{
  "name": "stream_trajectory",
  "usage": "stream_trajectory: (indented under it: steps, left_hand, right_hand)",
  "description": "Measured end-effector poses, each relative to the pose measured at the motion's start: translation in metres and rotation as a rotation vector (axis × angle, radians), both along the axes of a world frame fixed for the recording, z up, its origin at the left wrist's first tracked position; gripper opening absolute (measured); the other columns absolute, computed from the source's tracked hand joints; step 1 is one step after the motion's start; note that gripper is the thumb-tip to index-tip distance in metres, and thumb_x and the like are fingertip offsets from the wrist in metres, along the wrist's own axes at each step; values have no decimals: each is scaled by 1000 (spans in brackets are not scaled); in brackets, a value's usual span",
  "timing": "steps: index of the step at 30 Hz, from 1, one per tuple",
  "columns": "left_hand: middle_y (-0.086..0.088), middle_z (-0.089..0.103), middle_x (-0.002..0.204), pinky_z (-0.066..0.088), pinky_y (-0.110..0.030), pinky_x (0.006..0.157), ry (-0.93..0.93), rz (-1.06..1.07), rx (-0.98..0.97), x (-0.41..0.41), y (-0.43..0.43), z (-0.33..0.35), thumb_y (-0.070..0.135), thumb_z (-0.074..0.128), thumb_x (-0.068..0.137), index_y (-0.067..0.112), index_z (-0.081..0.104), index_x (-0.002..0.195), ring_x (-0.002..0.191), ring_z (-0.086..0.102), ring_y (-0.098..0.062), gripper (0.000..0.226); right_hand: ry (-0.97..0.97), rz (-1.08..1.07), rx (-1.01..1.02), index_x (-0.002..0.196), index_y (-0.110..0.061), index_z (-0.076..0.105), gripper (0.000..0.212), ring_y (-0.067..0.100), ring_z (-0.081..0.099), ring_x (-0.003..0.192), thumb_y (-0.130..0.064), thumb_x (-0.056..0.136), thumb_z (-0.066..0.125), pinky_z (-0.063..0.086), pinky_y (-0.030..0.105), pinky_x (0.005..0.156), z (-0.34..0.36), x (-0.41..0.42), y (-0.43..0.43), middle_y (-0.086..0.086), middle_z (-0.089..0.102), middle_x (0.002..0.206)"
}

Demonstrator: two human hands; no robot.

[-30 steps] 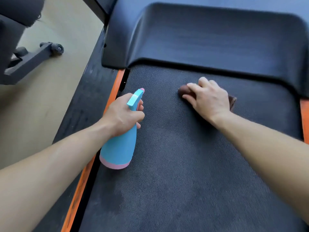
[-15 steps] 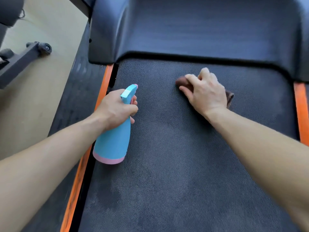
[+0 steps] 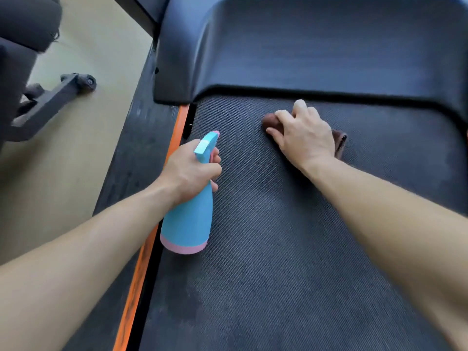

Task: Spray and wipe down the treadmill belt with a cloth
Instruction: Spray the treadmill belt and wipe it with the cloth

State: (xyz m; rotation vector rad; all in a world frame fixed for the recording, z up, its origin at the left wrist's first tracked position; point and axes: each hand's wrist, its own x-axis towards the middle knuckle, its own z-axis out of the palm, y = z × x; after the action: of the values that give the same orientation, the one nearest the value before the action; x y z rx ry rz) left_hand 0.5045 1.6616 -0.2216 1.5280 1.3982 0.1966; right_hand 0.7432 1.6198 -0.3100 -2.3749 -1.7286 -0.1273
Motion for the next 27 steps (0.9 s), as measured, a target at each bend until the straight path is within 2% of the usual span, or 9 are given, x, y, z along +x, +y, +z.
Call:
stream_trajectory:
  steps: [3, 6, 9, 11, 16, 18, 20, 23, 27]
  left_hand:
    - [4, 69, 96, 64, -42, 74, -22, -2, -15, -1, -2, 2, 10, 64, 73, 13, 68, 117, 60, 70, -21, 44]
    - [0, 72, 104, 64, -40, 72, -30, -5, -3, -2, -5, 4, 9, 66, 76, 17, 66, 102, 63, 72, -21, 27]
    - [3, 70, 102, 67, -41, 72, -44, 23, 14, -5, -8, 6, 3, 65, 81, 15, 66, 106, 65, 68, -12, 27]
    - [1, 69, 102, 67, -37, 70, -44, 21, 28, -7, -8, 5, -1, 62, 85, 13, 65, 107, 61, 67, -10, 26]
    - [3, 69, 102, 64, -28, 65, -55, 4, 51, -10, -8, 4, 0, 62, 86, 15, 64, 104, 60, 67, -9, 23]
    - [4, 68, 102, 67, -40, 74, -65, 2, 52, -12, -10, 4, 1, 62, 85, 18, 63, 100, 59, 65, -2, 22]
    - [6, 68, 101, 65, -49, 79, -76, -1, 45, -13, -12, 8, 4, 63, 82, 20, 63, 98, 59, 66, 0, 22]
    - [7, 66, 98, 65, -52, 81, -82, 7, 51, -12, -15, 10, 3, 63, 83, 15, 65, 113, 61, 66, -4, 32]
    - [7, 65, 97, 67, -46, 74, -83, -25, 57, -7, -17, 10, 2, 64, 80, 13, 66, 121, 78, 66, -16, 43]
  right_hand:
    - [-65, 14, 58, 108, -17, 63, 40, 37, 56, 91, -53, 94, 53, 50, 45, 64, -1, -16, -8, 14, 54, 105]
    - [-22, 394, 69, 112, -18, 63, 42, 34, 55, 85, -54, 95, 50, 50, 43, 63, -4, -48, -66, 12, 54, 100]
    - [-16, 683, 37, 117, -19, 65, 43, 30, 53, 80, -55, 97, 52, 49, 40, 58, -6, -46, -81, 11, 53, 98]
    - [-25, 594, 58, 115, -20, 66, 44, 32, 55, 81, -57, 96, 49, 53, 40, 56, -5, -33, -52, 12, 52, 98]
    - [22, 24, 22, 113, -21, 63, 41, 36, 56, 94, -55, 93, 57, 51, 44, 66, 3, -21, 6, 14, 53, 108]
    - [-25, 97, 81, 111, -19, 64, 40, 36, 56, 88, -54, 93, 55, 50, 44, 64, -1, -39, -17, 13, 54, 103]
    - [-27, 394, 84, 115, -19, 64, 44, 34, 55, 84, -55, 95, 51, 48, 43, 64, -6, -54, -59, 12, 55, 101]
    - [-37, 691, 28, 121, -21, 64, 47, 30, 53, 81, -59, 97, 49, 50, 41, 60, -7, -38, -83, 10, 52, 98]
    - [18, 183, 64, 119, -25, 65, 44, 34, 56, 86, -59, 92, 54, 53, 42, 60, -1, -3, -38, 12, 53, 101]
